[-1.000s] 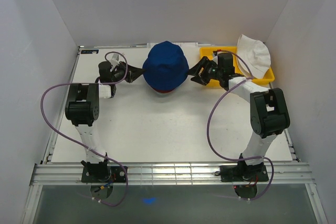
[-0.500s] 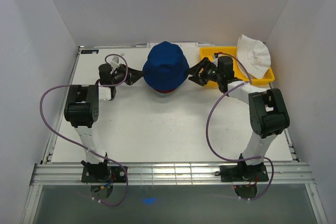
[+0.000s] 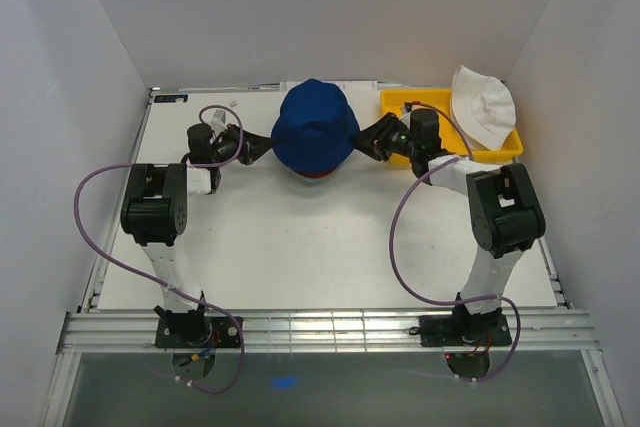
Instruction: Stack the hats
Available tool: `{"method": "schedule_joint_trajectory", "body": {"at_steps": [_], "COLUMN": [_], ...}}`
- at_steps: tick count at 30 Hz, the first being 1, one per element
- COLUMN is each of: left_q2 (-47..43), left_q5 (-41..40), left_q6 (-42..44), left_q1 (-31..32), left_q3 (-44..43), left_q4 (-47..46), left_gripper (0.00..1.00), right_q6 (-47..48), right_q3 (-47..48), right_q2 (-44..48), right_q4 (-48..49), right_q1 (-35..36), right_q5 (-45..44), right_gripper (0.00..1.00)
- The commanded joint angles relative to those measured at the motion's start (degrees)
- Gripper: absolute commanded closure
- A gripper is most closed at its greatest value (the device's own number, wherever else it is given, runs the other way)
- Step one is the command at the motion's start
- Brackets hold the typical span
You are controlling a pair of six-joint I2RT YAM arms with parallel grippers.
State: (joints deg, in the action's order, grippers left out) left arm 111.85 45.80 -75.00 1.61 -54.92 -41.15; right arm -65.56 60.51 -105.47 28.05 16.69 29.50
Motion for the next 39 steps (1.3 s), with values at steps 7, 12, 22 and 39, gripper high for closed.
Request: {"method": "schedule_joint_trajectory", "body": {"at_steps": [7,12,22,39], "left_q2": [-4.1,-4.45,-6.03,-2.26], "left_q5": [-0.01,0.25,0.17,1.39], "left_q6": [0.65,0.73,2.05,3.02], "left_q1": [-0.02,-0.02,-0.2,-3.98], "left_q3": [0.86,1.13,0.95,-9.85], "left_q4": [0.28,0.36,0.98,2.3], "left_gripper": [0.94,0.92,0.77,0.49], "right_q6": [-1.94,-2.29,2.62,9.04], "right_q3": [0.4,1.27,7.25,21.22], "right_q2": [-0.7,-1.84,-4.3,-9.57], "right_q4": [6.93,6.75,-2.9,-16.01], "right_q1": [0.36,0.28,-1.75,-2.63], "right_q5": [-0.58,-0.58,-1.2,0.3], "right_gripper": [0.59,0.71,0.92,0.92]}}
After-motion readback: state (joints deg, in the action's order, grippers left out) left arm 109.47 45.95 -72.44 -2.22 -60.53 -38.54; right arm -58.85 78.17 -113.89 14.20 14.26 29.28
